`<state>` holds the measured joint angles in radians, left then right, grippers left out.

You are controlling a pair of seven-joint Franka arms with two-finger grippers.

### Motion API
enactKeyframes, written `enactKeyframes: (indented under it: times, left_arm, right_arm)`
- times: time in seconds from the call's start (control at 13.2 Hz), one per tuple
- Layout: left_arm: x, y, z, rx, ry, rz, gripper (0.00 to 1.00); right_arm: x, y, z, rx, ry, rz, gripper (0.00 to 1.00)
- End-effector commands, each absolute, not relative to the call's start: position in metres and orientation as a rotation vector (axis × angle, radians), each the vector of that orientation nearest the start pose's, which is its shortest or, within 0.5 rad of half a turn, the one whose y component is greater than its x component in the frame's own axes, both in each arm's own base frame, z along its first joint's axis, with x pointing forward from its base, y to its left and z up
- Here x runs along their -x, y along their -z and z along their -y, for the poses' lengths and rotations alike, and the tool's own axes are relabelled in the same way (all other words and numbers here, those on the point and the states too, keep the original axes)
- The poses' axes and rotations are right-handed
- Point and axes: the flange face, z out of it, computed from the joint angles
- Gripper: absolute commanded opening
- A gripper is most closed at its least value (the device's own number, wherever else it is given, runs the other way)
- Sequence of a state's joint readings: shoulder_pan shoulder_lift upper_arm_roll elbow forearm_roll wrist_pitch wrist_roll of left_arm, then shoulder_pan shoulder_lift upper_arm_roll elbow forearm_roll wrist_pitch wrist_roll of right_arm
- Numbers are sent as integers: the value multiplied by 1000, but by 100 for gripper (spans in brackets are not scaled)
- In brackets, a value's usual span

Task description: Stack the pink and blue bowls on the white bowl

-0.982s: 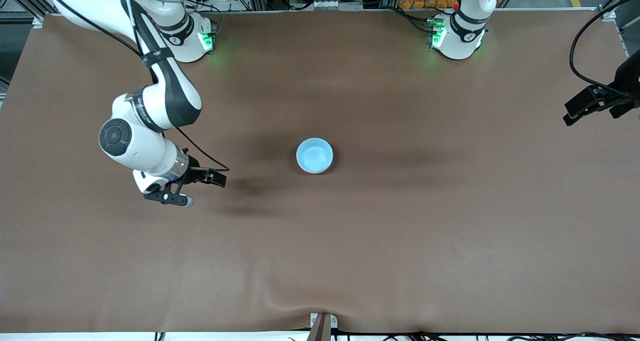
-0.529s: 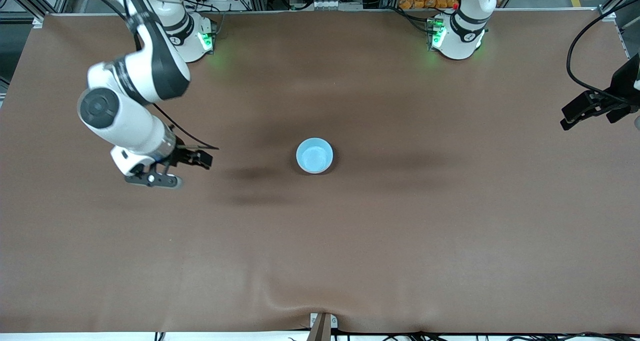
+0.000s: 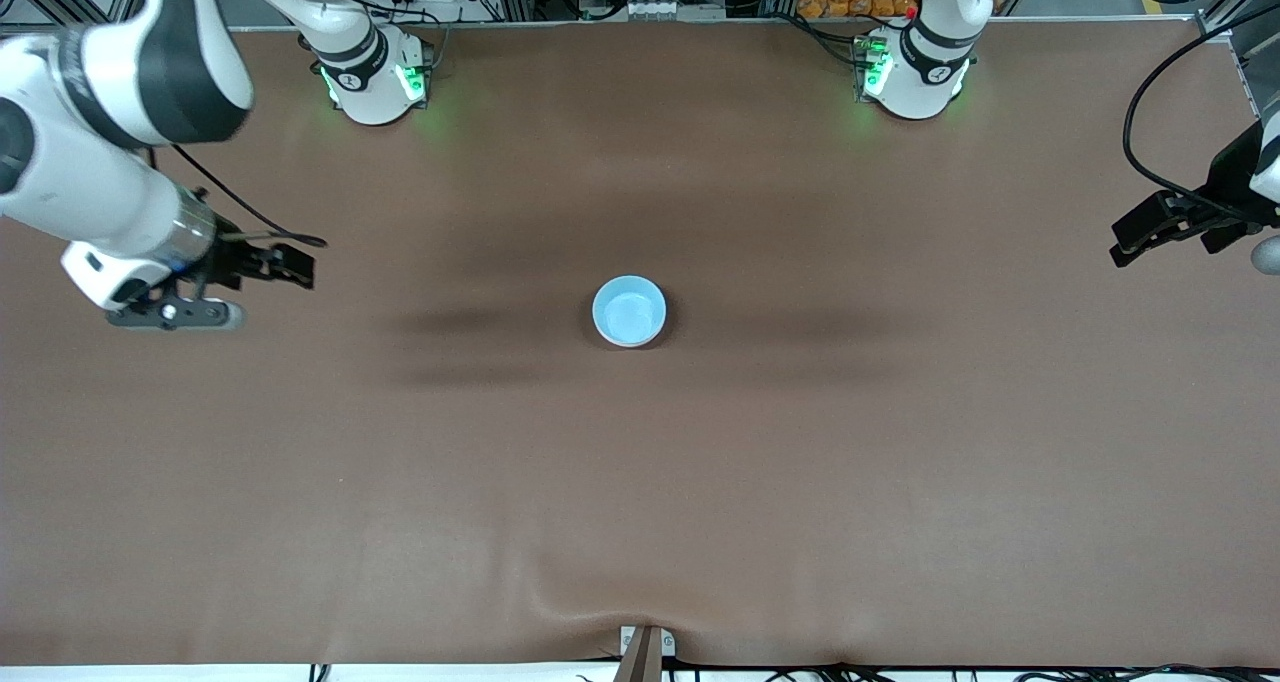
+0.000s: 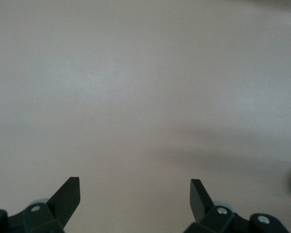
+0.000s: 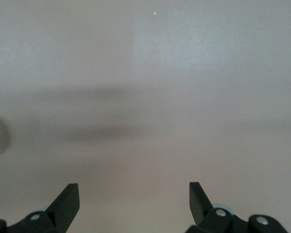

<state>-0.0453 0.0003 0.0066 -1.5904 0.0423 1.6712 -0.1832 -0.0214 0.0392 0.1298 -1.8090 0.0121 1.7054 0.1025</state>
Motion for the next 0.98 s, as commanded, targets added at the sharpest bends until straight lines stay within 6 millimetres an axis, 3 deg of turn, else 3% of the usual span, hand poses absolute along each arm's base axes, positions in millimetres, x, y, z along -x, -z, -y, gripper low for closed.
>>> enactKeyframes:
  times: [0.0,0.38,0.53,0.91]
  left_arm:
    - [-566,-628,20,3124,149,207,100]
    - [-561,-629,37,3132,134,167,100]
    - [-556,-635,37,3132,139,160,100]
    - [-537,-646,37,3173,45,165,100]
  right_arm:
    - [-550,-552,-57,3123,-241,75,100]
    - [-543,-597,13,3027,-267,87,100]
    - [-540,-618,19,3030,-241,70,100]
    - [-542,-625,32,3051,-172,-59,100]
